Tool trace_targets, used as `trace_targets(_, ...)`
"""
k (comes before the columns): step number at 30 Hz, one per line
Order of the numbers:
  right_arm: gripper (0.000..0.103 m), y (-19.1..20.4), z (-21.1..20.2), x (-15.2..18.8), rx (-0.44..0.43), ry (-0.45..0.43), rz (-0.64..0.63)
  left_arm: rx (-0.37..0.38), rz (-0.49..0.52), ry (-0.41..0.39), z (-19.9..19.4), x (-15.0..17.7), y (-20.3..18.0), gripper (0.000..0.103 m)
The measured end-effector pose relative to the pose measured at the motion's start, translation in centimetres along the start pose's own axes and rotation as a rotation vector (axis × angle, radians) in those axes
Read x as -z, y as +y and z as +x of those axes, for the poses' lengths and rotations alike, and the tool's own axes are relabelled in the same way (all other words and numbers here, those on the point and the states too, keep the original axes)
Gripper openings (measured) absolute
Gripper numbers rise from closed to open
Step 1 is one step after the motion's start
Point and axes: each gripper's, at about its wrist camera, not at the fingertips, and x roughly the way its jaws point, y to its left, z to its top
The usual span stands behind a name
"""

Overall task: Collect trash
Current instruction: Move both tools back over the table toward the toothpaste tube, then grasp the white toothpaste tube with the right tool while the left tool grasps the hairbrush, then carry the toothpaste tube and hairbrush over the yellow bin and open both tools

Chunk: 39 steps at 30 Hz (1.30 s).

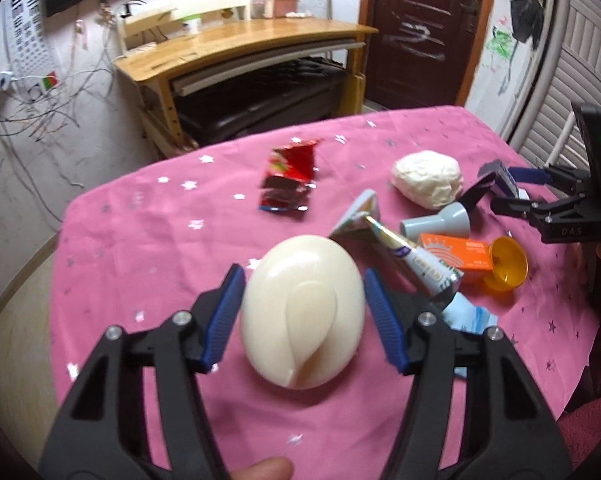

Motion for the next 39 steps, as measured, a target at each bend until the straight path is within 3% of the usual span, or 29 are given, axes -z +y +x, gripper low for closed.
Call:
trace_targets(4,0.076,0.3,0.1,0.0,0.006,0.005,-0.004,-0.013,-0.031,-0.021,-1.3,0.3,0.9,0.059)
trace_targets(7,0.049,0.3,0.0,0.0,0.036,0.001,-0.008,-0.019,-0.046,-0.034,-2.0,0.5,1.1,0.059)
trace_targets(8,0.034,0.2,-0.2,0.1,0.03,0.0,-0.005,-0.019,-0.048,-0.04,-2.2,0.5,1.0,0.059)
trace_targets(11,0.025,0.2,-0.6,0.4,0.031,0.0,-0.015,-0.019,-0.056,-0.056,-2.8,0.6,1.0,0.059)
trace_targets(22,0.025,-1.0,-5.1,0.9,-0.02,-0.105,0.033,-0.015,-0.054,-0.127,-5.7,-0.3,-0.5,0.059)
trace_targets(28,0.025,-2.2,-6.9,1.7,-0.028,-0.139,0.06,0.01,-0.008,-0.154,-6.5,-1.5,-3.6,0.059)
trace_targets(39,0.025,-5.7,-9.2,4.0,-0.014,-0.18,0.123,-0.005,0.058,-0.116,-4.7,-2.3,-7.2,0.057)
